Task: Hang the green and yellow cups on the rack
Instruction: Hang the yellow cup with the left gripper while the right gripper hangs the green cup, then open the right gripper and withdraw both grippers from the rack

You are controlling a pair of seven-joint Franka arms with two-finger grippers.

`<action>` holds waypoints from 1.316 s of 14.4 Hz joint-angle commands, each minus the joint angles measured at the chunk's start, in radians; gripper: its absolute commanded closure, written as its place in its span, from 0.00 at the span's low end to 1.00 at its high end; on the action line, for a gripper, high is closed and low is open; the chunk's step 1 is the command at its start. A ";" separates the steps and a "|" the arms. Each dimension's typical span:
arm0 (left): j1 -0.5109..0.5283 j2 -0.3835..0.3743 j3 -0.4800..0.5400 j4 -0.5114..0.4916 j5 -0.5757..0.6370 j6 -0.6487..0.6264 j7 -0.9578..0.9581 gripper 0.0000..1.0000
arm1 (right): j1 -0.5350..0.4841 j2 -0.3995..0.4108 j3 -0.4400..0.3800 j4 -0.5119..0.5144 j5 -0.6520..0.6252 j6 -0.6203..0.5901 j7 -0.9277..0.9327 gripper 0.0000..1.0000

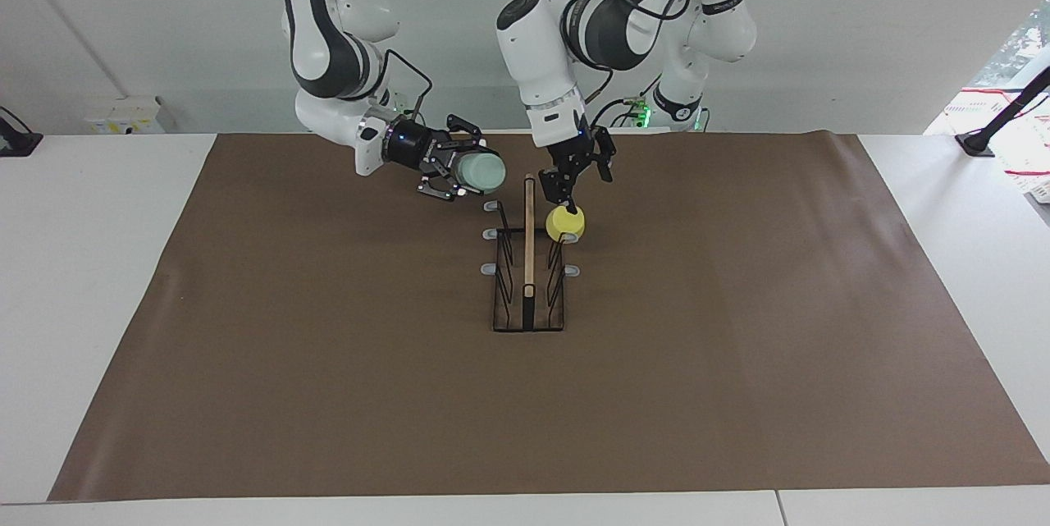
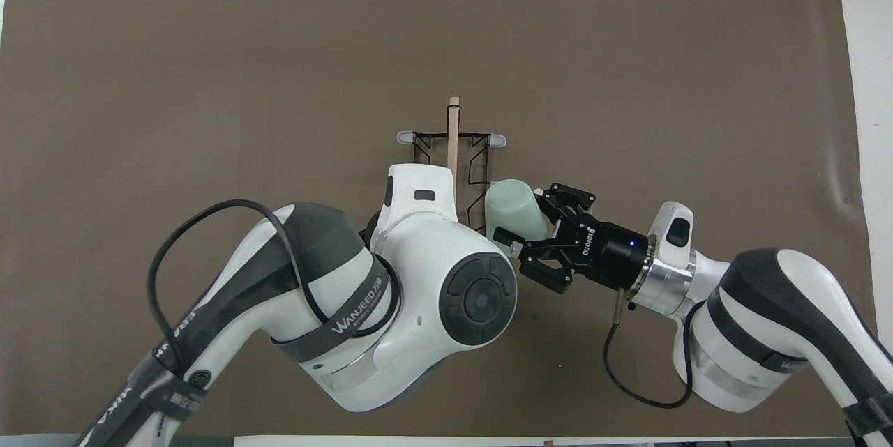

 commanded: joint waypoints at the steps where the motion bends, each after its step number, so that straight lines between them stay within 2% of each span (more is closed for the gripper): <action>1: 0.100 -0.058 0.002 -0.018 -0.078 0.000 0.224 0.00 | -0.006 0.034 0.001 -0.016 0.032 -0.026 -0.079 1.00; 2: 0.146 -0.067 0.002 -0.018 -0.119 0.005 0.335 0.00 | -0.005 0.075 0.001 -0.014 0.075 -0.044 -0.142 1.00; 3: 0.197 -0.072 0.002 -0.017 -0.162 0.006 0.454 0.00 | -0.001 0.123 0.001 -0.014 0.169 -0.105 -0.188 1.00; 4: 0.257 -0.078 0.002 -0.017 -0.205 0.017 0.586 0.00 | 0.006 0.150 0.001 -0.010 0.191 -0.143 -0.198 1.00; 8: 0.470 -0.077 0.002 -0.009 -0.346 0.055 1.065 0.00 | 0.011 0.155 0.001 -0.008 0.192 -0.135 -0.224 1.00; 11: 0.623 -0.061 0.004 0.028 -0.486 0.048 1.353 0.00 | 0.012 0.148 0.001 -0.039 0.192 -0.127 -0.244 1.00; 14: 0.696 -0.071 0.011 0.048 -0.511 0.017 1.460 0.00 | 0.008 0.213 0.001 -0.083 0.196 -0.217 -0.377 1.00; 16: 0.722 -0.068 0.014 0.126 -0.511 -0.079 1.488 0.00 | 0.003 0.258 0.001 -0.108 0.196 -0.270 -0.434 1.00; 19: 0.756 -0.072 0.017 0.235 -0.511 -0.231 1.557 0.00 | 0.008 0.289 0.001 -0.120 0.198 -0.274 -0.472 1.00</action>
